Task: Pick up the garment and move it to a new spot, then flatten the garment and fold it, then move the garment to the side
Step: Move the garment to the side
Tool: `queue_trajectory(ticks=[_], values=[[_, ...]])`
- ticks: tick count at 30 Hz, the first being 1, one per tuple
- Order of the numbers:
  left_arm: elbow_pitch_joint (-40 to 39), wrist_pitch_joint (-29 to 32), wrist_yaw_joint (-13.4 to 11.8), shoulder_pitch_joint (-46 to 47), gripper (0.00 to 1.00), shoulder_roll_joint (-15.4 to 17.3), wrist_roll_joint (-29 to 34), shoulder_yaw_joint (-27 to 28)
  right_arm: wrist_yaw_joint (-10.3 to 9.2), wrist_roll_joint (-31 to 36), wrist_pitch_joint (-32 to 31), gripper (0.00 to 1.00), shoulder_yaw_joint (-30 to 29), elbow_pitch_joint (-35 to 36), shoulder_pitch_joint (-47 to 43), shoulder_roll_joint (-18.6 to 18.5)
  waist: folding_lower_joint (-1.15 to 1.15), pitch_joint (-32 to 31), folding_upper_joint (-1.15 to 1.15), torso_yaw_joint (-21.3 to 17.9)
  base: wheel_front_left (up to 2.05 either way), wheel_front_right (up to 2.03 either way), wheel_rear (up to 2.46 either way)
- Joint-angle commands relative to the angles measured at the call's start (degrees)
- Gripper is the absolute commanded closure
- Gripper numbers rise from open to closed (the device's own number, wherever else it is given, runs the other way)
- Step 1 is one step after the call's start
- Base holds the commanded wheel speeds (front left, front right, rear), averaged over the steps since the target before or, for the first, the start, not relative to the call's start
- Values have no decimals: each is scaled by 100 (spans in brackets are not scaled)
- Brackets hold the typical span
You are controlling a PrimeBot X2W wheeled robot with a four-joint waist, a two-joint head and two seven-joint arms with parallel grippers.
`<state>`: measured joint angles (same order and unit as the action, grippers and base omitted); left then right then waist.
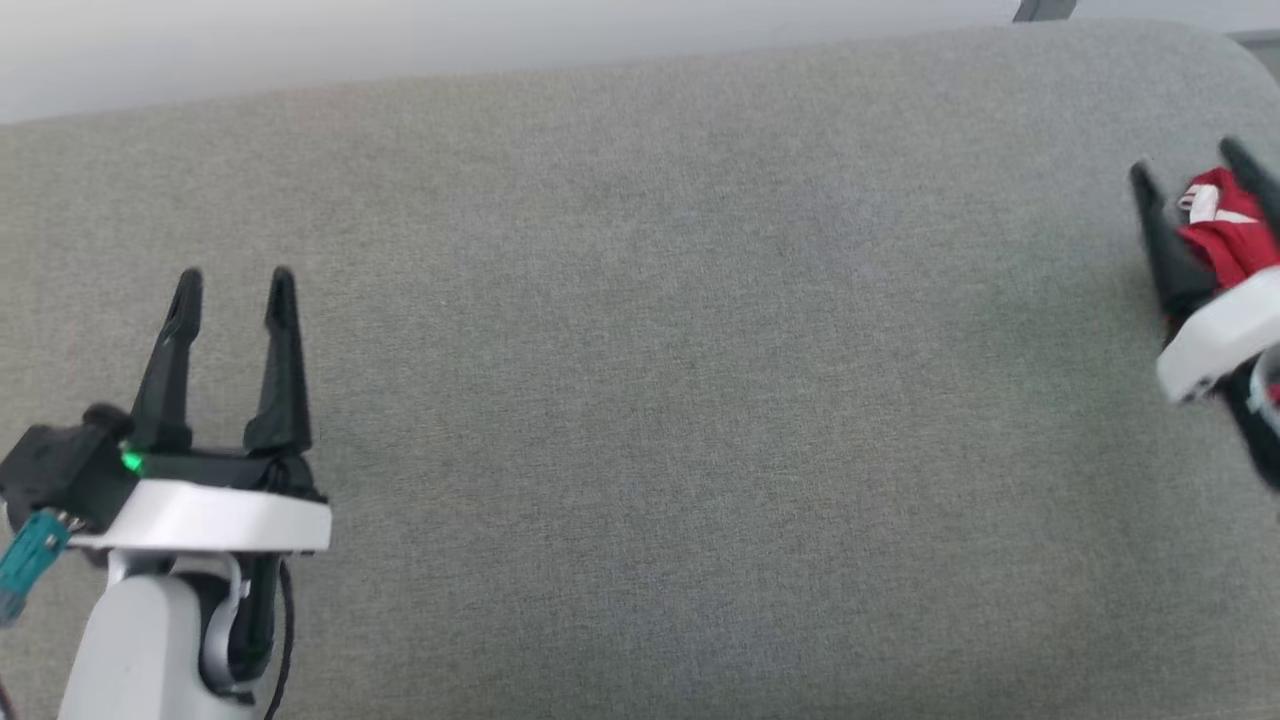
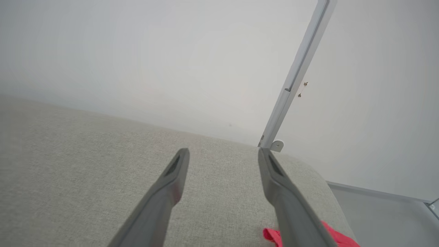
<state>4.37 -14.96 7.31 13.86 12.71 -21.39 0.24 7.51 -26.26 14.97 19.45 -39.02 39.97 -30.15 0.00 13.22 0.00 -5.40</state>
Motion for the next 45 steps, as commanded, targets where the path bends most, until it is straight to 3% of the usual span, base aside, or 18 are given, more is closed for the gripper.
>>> queue_trajectory(ticks=[1, 11, 21, 37, 45], values=[[-53, -29, 21, -90, 0, -8, 50, 67, -4, 62, 22, 0, -87, 120, -211, 60, 0, -59, 0, 30, 0, 0, 0], [-439, -28, 21, -792, 0, -304, 345, 533, -4, 754, 24, 0, -879, 1349, -1565, 531, 0, -363, 0, 175, 0, 0, 0], [-588, -29, 21, -1391, 0, -442, 339, 765, -4, 1043, 24, 0, -1431, 2057, -2612, 913, 0, -731, 0, 316, 0, 0, 0], [-612, -28, 21, -2305, 0, -648, 275, 1076, -4, 1116, 24, 0, -1996, 2711, -3733, 1303, 0, -1259, 0, 566, 0, 0, 0], [-528, -29, 21, -2633, 0, -592, 363, 871, -4, 1068, 24, 0, -2150, 2822, -4032, 1435, 0, -1377, 0, 723, 0, 0, 0]])
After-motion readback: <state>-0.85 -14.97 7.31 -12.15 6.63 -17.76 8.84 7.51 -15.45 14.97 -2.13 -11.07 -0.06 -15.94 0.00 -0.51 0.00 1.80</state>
